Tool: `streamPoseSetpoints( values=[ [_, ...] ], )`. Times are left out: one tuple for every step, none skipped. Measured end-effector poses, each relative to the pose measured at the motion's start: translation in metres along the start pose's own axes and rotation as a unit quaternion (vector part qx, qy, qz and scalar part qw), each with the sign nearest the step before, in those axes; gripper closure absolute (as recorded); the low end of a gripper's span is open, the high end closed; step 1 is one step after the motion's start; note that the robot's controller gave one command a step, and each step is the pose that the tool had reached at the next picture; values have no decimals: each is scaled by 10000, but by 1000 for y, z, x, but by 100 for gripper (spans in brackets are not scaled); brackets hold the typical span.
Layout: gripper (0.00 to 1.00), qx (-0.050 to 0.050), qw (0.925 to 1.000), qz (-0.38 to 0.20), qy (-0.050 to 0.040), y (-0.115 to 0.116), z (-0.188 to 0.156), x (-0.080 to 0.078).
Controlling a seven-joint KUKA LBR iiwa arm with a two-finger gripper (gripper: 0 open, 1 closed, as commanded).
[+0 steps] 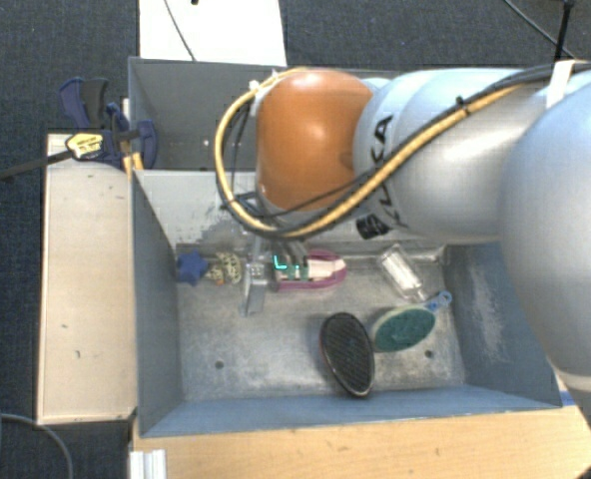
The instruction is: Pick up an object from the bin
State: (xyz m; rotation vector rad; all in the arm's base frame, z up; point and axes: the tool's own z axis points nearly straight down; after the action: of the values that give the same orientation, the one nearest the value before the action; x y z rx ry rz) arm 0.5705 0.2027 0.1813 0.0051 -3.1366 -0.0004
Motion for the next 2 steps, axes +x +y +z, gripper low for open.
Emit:
streamPoseSetpoints(
  values=[
    [0, 18, 9882, -1534, -23, -141, 49, -1],
    [0, -19, 9874, -1582, -29, -138, 112, 84]
  ],
)
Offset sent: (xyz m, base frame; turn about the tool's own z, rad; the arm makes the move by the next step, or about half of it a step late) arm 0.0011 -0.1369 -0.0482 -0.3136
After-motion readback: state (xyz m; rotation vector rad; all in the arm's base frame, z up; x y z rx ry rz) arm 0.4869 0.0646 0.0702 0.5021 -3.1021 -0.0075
